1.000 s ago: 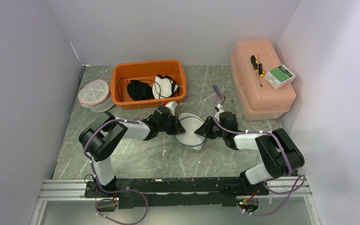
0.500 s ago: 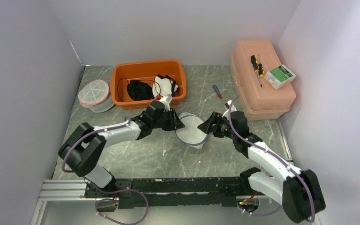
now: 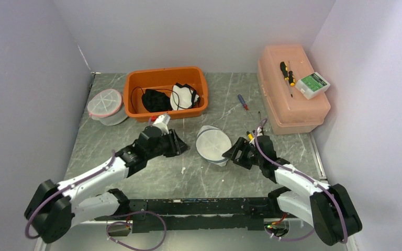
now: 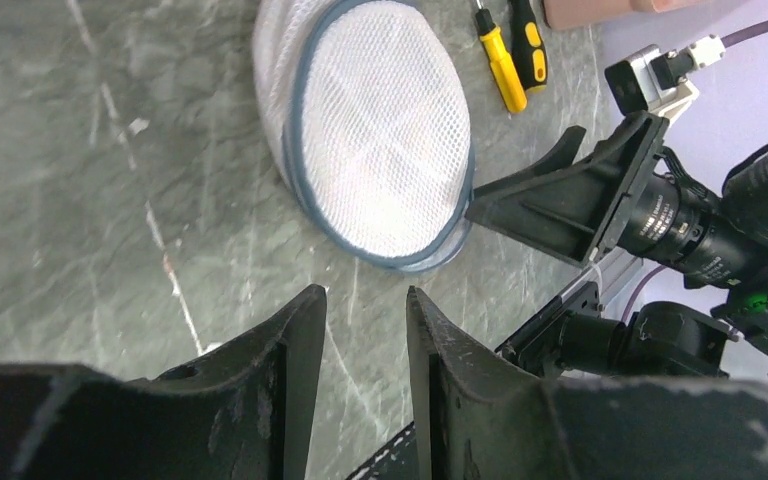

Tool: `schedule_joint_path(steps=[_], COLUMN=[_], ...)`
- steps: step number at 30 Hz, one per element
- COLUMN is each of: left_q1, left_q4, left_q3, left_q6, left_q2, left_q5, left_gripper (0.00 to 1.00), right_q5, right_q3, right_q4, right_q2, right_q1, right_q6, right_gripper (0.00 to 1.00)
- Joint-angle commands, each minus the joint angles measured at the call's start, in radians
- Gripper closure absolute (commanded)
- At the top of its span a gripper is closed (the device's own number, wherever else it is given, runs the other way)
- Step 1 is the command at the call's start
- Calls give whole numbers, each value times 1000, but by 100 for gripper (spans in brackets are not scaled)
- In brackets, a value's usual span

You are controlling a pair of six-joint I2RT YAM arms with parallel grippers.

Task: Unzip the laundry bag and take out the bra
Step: Move the laundry bag to the center of the board.

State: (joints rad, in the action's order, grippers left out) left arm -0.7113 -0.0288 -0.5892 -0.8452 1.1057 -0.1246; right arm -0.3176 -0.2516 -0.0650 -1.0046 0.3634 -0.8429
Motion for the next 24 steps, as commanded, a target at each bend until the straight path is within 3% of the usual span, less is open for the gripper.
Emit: schedule_joint_path(steps=[1, 8, 16, 20, 24], left_q1=[-3, -5, -5, -4, -5], left_q4=[105, 232, 307, 317, 325], left_q3=[46, 66, 30, 22, 16], left_q6=[-52, -59, -23, -19, -12], left_q2=[-143, -286, -323, -316, -311], left_q5=[84, 123, 190, 196, 199], left_gripper=[59, 59, 58, 58, 58], right_q5=[-14, -12, 50, 93, 125], right_q3=[-23, -41, -44, -36, -61], right_q4=[-123, -173, -121, -88, -42], right_q2=[-69, -223, -201, -149, -125], right_q1=[-3, -3, -3, -2, -15], right_q6=[-71, -136, -131, -129, -113], right_gripper=[22, 32, 72, 86, 93])
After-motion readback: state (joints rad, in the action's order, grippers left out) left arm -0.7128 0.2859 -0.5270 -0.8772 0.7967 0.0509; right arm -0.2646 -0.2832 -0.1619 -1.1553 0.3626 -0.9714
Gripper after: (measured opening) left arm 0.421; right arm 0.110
